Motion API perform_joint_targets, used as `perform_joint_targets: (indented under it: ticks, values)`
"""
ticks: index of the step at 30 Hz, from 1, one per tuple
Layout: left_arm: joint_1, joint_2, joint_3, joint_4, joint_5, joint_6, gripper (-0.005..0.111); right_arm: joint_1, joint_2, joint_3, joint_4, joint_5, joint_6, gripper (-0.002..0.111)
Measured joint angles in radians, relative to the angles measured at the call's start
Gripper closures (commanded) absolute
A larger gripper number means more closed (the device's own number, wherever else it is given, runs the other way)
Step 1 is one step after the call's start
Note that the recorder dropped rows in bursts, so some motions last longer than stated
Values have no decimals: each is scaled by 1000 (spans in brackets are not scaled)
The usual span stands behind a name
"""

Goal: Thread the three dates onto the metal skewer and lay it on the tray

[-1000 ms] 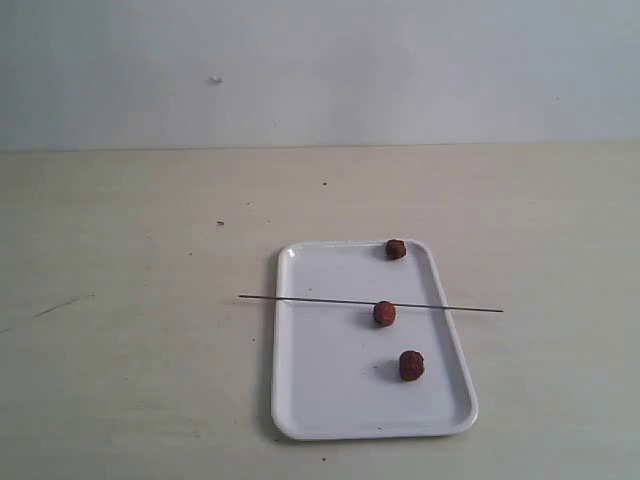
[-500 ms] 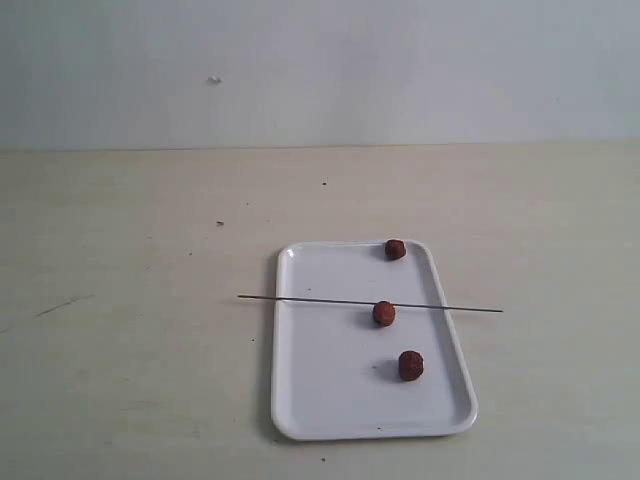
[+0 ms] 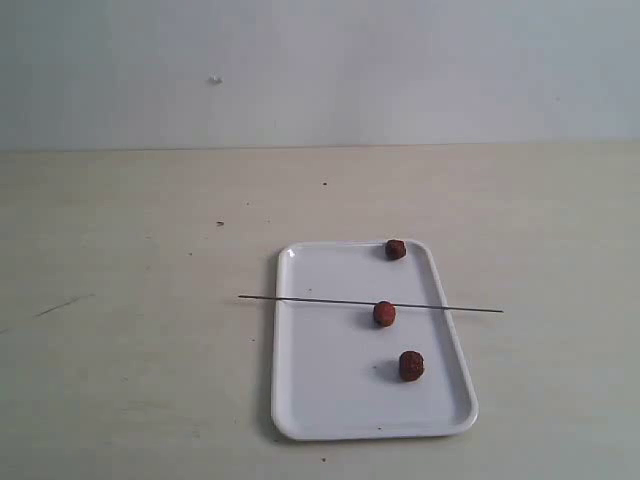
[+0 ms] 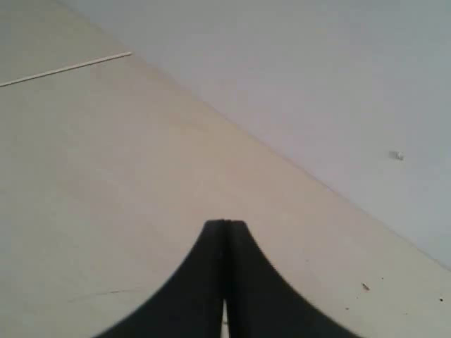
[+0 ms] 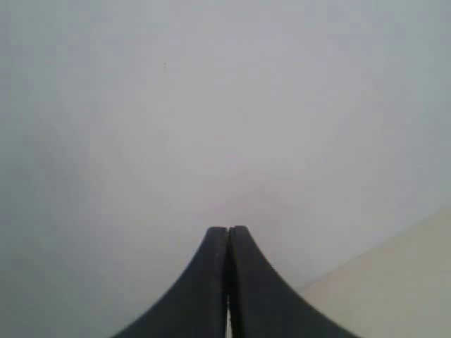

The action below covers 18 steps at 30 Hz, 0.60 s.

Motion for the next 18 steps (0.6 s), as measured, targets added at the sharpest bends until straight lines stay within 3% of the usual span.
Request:
perform_joint_targets:
  ticks: [4, 11, 18]
  values:
    - [0, 0, -11, 12, 25, -16, 107, 0, 222, -123, 5, 43, -148, 108]
    - [0, 5, -11, 12, 45, -39, 107, 0, 689, -426, -85, 255, -205, 108]
    - [-2, 5, -11, 12, 51, -39, 107, 0, 970, -769, -288, 649, -311, 108]
